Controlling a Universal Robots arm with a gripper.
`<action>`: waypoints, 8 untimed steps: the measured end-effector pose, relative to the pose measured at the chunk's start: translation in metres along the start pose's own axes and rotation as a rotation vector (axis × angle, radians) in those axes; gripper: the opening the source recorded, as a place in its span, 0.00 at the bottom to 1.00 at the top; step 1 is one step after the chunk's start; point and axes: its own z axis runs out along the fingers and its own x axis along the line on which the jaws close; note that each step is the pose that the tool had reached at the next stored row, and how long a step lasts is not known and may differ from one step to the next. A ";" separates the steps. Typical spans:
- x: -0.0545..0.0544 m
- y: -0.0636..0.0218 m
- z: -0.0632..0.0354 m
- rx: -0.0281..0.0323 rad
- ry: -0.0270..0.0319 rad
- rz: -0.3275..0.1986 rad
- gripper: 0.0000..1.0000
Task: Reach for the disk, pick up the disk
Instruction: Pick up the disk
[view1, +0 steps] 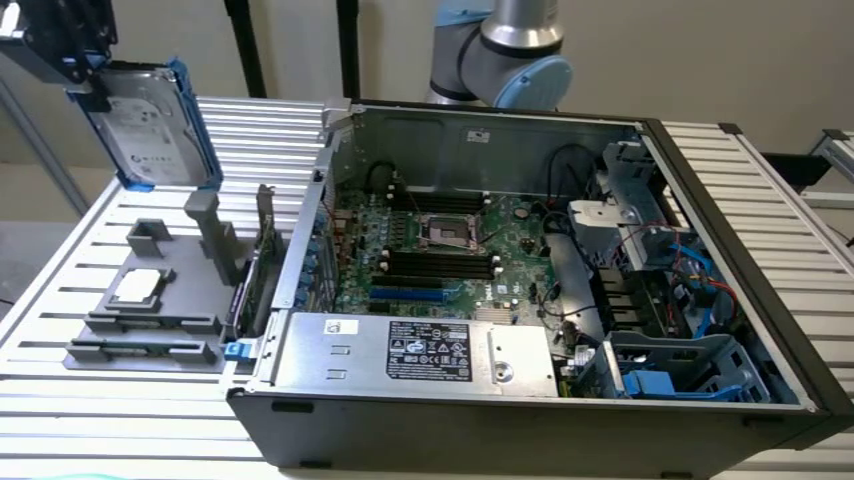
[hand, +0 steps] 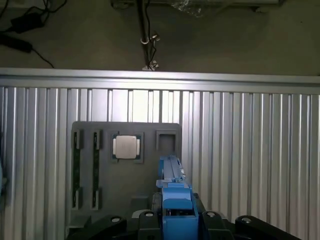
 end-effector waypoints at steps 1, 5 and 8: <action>0.000 -0.0035 -0.0046 -0.0005 -0.0001 0.000 0.33; 0.002 -0.0186 -0.0228 -0.0020 -0.0007 -0.001 0.33; 0.004 -0.0310 -0.0364 -0.0043 -0.0013 -0.001 0.33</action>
